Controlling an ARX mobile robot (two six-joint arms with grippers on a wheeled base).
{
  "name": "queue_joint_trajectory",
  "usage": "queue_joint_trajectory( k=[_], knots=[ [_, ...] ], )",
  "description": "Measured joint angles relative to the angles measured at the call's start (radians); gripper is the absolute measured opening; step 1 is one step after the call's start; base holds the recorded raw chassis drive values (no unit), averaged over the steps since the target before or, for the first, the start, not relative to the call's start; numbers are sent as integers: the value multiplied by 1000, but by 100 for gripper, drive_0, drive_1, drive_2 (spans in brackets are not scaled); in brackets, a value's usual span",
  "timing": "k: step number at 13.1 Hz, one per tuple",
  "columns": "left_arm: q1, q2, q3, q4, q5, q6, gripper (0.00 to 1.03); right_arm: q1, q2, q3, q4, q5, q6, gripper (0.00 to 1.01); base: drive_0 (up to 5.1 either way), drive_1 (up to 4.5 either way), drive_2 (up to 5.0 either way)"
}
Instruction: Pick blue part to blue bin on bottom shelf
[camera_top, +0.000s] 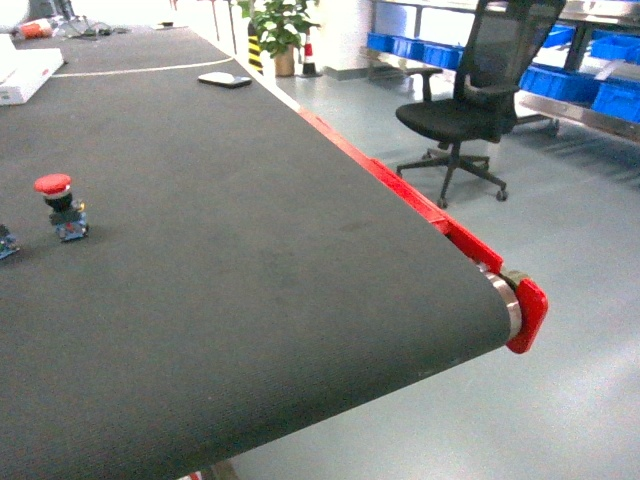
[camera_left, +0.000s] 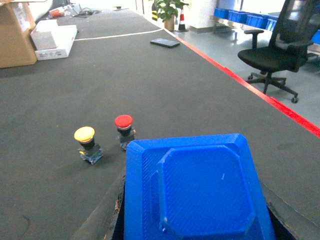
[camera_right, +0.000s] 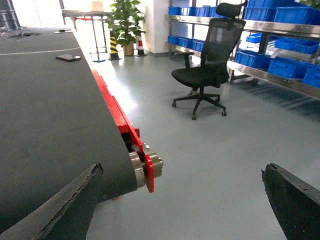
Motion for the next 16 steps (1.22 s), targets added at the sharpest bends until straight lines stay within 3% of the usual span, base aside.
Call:
queue_joint_trajectory(
  k=[16],
  knots=[
    [0, 0, 0, 0, 0, 0, 44, 0, 0, 0, 0, 0, 0, 98, -157, -157, -157]
  ],
)
